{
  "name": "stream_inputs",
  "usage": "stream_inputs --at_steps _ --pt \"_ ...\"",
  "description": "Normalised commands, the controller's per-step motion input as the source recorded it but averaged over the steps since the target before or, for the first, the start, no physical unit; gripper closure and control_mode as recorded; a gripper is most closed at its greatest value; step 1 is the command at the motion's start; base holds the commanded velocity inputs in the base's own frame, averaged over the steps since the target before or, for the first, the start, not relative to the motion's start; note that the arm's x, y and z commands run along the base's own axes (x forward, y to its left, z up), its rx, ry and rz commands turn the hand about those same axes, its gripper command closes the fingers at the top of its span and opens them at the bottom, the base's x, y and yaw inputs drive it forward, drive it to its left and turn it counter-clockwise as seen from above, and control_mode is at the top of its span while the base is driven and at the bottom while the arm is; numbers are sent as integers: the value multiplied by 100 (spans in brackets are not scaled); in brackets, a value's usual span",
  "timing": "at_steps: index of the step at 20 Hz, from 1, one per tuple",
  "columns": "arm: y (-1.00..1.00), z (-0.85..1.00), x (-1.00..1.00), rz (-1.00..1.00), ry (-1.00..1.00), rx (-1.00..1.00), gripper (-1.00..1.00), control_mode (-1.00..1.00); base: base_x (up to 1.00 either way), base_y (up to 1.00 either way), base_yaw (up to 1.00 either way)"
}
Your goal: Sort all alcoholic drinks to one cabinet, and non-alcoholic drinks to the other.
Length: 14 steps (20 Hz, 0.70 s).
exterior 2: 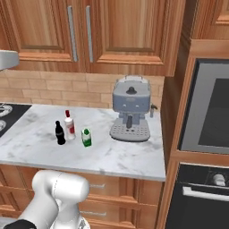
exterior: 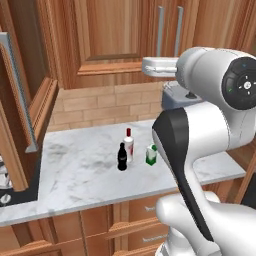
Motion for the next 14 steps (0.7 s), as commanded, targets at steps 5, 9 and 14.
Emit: stream_inputs --at_steps 5,9,14 --pt "0 0 0 0 0 0 -100 100 21 -4 6" --pt "0 0 0 0 0 0 -100 100 31 -14 8" --pt "0 -3 1 1 0 0 -100 -100 11 -7 4"
